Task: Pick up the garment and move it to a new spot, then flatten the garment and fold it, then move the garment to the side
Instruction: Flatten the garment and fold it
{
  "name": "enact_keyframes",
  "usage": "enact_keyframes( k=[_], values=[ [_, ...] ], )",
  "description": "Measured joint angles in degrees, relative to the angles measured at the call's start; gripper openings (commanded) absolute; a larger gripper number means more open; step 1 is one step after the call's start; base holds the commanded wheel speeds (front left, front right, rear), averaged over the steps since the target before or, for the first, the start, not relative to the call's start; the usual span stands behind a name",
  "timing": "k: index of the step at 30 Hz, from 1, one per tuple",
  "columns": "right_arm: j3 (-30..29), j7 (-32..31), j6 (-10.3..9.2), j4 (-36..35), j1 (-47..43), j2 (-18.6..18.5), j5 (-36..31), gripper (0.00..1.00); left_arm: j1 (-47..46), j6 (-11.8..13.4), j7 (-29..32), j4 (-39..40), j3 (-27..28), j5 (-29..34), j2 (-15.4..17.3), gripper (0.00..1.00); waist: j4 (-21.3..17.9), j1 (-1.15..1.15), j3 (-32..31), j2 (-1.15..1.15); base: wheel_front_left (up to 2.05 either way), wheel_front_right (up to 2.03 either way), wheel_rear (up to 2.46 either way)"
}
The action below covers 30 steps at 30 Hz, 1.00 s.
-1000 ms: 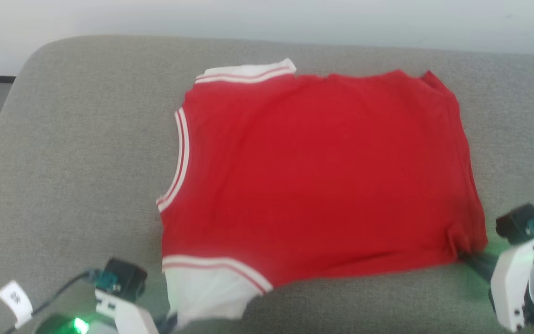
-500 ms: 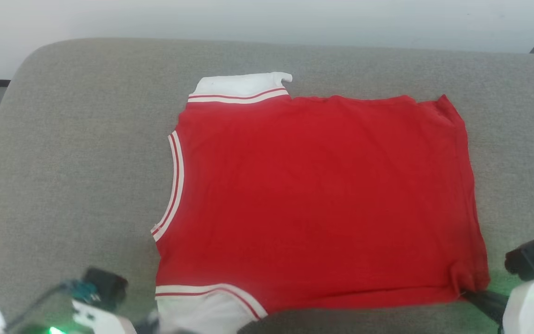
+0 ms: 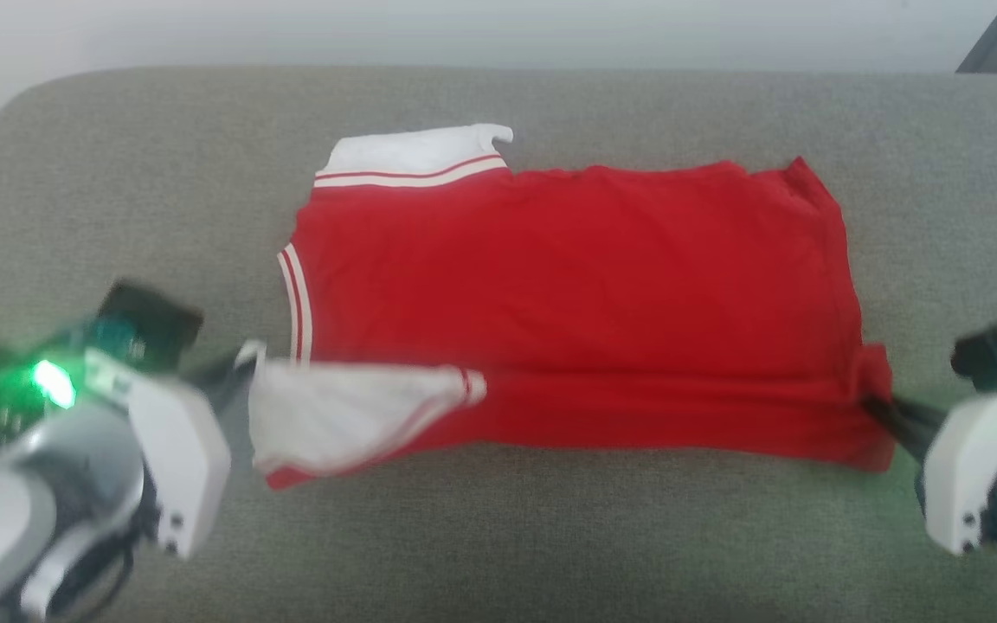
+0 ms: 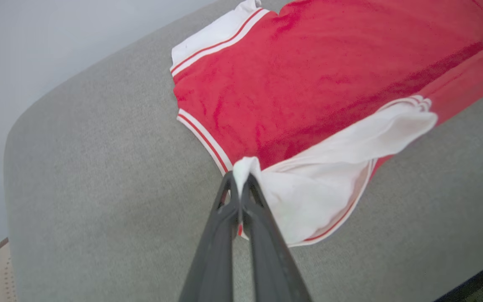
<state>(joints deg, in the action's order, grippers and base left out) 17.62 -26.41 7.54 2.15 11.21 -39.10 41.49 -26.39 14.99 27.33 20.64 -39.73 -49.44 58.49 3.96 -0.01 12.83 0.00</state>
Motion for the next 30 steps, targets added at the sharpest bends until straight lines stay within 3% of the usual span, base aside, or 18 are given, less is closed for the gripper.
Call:
enact_keyframes(
  k=[5, 11, 17, 22, 24, 25, 26, 27, 28, 30],
  values=[
    [0.2, -1.8, 0.00, 2.9, 6.5, 3.0, -2.1, 0.00, -9.3, -7.1, 0.8, -10.1, -1.2, 1.4, -4.9, 0.00, -0.6, 0.00, 1.6, 0.00, 0.00, 0.00, 0.00],
    [2.9, -1.6, 0.00, 8.6, 14.2, 5.3, -4.3, 0.00, -18.7, -13.6, 1.4, -24.4, -3.2, 3.8, -11.5, 0.00, -1.2, 0.00, 4.2, 0.00, 0.00, 0.00, 0.00],
    [7.2, 0.2, 0.00, 15.2, 20.1, 6.9, -4.8, 0.00, -23.3, -18.1, 2.3, -37.4, -5.6, 3.4, -17.9, 0.00, -1.8, 0.00, 6.6, 0.00, 0.00, 0.00, 0.00],
    [10.6, 1.9, 0.00, 19.1, 24.0, 7.6, -4.1, 0.00, -24.8, -20.2, 3.1, -46.0, -6.9, 1.9, -21.7, 0.00, -2.0, 0.00, 7.6, 0.00, 0.00, 0.00, 0.00],
    [12.4, 2.5, 0.00, 20.1, 25.2, 7.6, -4.1, 0.00, -25.5, -20.8, 3.8, -48.7, -7.4, 0.8, -22.9, 0.16, -2.0, 0.00, 7.7, 0.00, 0.00, 0.00, 0.00],
    [12.8, 2.8, 0.00, 20.7, 25.7, 7.6, -3.8, 0.12, -25.6, -20.9, 4.3, -49.9, -7.5, 0.0, -23.4, 0.28, -2.0, 0.00, 7.6, 0.00, 0.00, 0.00, 0.00],
    [13.3, 3.1, 0.00, 21.3, 26.2, 7.6, -3.7, 0.40, -25.7, -21.1, 4.6, -51.2, -7.6, -0.1, -23.8, 0.41, -2.0, 0.00, 7.5, 0.00, 0.00, 0.00, 0.00],
    [13.7, 3.2, 0.00, 22.0, 26.6, 7.7, -3.6, 0.49, -26.0, -21.1, 4.9, -52.2, -7.6, -0.4, -24.2, 0.48, -2.0, 0.01, 7.4, 0.00, 0.00, 0.00, 0.00],
    [14.3, 3.7, 0.00, 22.8, 27.2, 7.7, -3.6, 0.98, -26.9, -21.1, 5.3, -53.7, -7.3, -1.1, -24.9, 1.00, -2.0, 0.00, 7.0, 0.00, 0.00, 0.00, 0.00],
    [14.7, 4.3, 0.00, 23.6, 27.7, 7.7, -3.4, 1.00, -27.4, -21.1, 6.0, -54.7, -7.2, -1.5, -25.2, 1.00, -2.0, 0.00, 6.5, 0.00, 0.00, 0.00, 0.00]
  ],
)
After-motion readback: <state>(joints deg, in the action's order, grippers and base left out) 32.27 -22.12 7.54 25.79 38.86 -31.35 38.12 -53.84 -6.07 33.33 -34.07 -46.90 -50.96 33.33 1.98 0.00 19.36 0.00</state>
